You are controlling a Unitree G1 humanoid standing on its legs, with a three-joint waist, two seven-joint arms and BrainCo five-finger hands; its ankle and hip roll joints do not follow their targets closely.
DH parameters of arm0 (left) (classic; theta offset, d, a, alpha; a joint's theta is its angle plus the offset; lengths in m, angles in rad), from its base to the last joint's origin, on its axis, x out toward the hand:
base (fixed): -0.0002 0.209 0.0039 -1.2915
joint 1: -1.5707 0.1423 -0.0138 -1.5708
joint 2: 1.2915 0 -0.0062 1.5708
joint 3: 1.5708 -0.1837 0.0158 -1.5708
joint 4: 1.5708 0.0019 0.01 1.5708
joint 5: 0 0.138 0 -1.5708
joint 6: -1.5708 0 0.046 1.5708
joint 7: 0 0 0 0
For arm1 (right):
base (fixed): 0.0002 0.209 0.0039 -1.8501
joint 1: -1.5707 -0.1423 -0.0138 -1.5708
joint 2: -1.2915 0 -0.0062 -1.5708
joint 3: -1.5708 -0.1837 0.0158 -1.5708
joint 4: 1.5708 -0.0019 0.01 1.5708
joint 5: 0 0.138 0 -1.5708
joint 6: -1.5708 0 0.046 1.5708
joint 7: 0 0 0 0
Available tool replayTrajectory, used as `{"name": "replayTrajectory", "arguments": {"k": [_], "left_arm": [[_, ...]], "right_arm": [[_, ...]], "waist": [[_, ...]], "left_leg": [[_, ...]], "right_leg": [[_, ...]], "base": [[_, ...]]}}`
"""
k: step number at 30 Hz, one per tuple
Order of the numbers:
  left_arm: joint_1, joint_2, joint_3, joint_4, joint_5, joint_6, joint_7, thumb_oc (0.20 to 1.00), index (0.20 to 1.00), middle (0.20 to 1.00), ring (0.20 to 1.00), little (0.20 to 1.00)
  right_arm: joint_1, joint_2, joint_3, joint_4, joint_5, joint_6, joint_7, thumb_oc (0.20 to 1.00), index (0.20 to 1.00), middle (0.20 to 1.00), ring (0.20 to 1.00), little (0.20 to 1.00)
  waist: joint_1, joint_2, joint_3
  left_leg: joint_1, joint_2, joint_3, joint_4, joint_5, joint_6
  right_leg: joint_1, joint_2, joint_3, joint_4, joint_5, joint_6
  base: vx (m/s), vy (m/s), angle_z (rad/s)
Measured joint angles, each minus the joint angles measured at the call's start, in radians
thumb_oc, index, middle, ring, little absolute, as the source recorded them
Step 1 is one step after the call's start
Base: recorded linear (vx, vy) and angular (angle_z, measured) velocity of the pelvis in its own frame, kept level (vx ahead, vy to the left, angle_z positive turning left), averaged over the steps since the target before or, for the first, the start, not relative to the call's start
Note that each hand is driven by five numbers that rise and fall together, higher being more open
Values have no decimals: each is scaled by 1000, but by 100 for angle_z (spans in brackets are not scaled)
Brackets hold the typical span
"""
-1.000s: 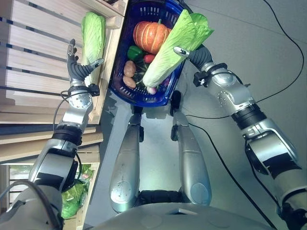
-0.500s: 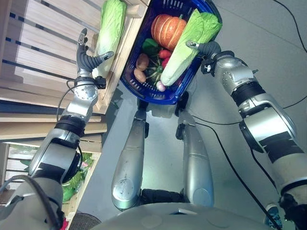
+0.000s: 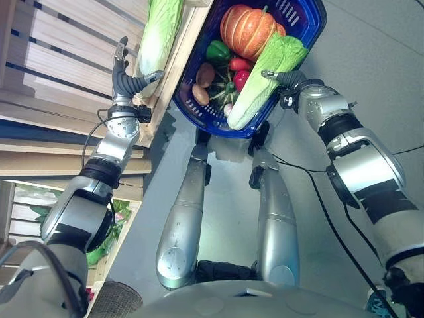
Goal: Pick up fruits and vegetables into the basket
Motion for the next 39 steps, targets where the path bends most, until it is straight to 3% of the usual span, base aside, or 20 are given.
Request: {"name": "replayTrajectory", "arguments": {"k": [21,29,39], "left_arm": [[6,-37,-7,-30,3,-6,94,1000,1000,1000,1000,1000],[50,-36,-6,-27,53,62,206,1000,1000,1000,1000,1000],[64,-34,4,33,148,125,342,1000,1000,1000,1000,1000]], "right_arm": [[-21,2,-31,22,-13,-3,-122,1000,1000,1000,1000,1000],[16,-4,-69,-80,-17,-160,-281,1000,1000,1000,1000,1000],[275,-73,-117,-373,-95,-298,-490,1000,1000,1000,1000,1000]], "waist": [[9,2,0],[-3,2,0],[-88,1,0]], "left_leg": [[-13,-1,-3,0,3,-3],[-5,0,8,-2,2,-2],[-3,3,54,-19,-4,21]], "right_leg": [[-20,-2,-1,16,-6,-2],[-18,0,9,13,-4,-3],[-23,7,56,-24,12,16]], "base": [[0,0,0],[-25,44,-3],[-33,62,-10]]}}
